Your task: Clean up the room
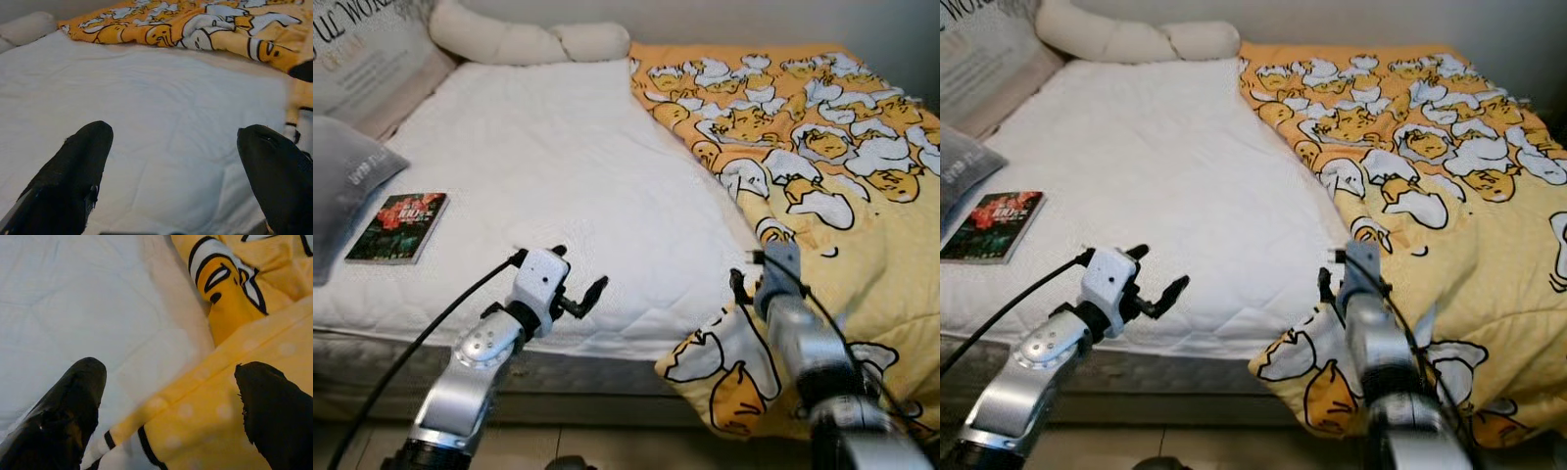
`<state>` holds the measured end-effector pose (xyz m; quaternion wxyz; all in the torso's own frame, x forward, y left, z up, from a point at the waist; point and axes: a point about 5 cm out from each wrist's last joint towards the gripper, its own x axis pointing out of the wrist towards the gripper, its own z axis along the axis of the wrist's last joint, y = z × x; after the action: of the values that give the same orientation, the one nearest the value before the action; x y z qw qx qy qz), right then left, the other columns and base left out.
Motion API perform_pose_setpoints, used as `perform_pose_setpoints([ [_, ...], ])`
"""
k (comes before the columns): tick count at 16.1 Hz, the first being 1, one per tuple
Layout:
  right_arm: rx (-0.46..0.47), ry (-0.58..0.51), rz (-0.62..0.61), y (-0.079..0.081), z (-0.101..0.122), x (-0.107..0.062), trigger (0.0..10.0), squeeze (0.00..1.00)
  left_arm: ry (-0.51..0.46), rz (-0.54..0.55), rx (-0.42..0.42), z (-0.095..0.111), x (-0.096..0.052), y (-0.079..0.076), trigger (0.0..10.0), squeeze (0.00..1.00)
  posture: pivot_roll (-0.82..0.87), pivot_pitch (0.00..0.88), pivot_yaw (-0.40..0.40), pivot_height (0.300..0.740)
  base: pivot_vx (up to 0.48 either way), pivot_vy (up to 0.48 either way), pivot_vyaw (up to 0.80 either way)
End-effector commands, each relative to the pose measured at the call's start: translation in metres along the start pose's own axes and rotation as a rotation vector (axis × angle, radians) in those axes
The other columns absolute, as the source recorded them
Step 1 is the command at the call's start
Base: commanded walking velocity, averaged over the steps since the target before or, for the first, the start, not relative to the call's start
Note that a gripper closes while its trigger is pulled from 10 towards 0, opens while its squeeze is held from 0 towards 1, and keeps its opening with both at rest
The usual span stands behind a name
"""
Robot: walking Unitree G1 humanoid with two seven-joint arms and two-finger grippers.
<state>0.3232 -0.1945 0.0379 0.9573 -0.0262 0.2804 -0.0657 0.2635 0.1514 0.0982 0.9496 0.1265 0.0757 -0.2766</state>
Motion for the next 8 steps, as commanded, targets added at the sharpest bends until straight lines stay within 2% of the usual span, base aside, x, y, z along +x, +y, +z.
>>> perform_pose_setpoints([
  [1,-0.009,0.018,-0.007,-0.002,-0.002,0.002,10.0,0.11,-0.01,-0.021,0.012,0.006,0.0,0.001,10.0,0.0,0.19,0.0,0.042,0.74,0.0,0.0,0.0],
  [2,-0.02,0.037,-0.02,-0.003,0.002,0.006,10.0,0.0,0.001,-0.035,0.033,0.007,-0.004,0.004,10.0,0.0,0.2,0.0,0.042,0.74,0.0,0.0,0.0],
  [5,-0.001,0.092,-0.074,-0.005,0.006,0.01,10.0,0.0,0.023,-0.064,0.065,0.009,-0.016,0.005,10.0,0.0,0.26,0.0,0.044,0.74,0.0,0.0,0.0],
  [8,0.015,0.141,-0.158,-0.01,0.004,0.01,10.0,0.0,0.044,-0.099,0.082,0.012,-0.026,0.0,10.0,0.0,0.32,0.0,0.03,0.74,0.0,0.0,0.0],
])
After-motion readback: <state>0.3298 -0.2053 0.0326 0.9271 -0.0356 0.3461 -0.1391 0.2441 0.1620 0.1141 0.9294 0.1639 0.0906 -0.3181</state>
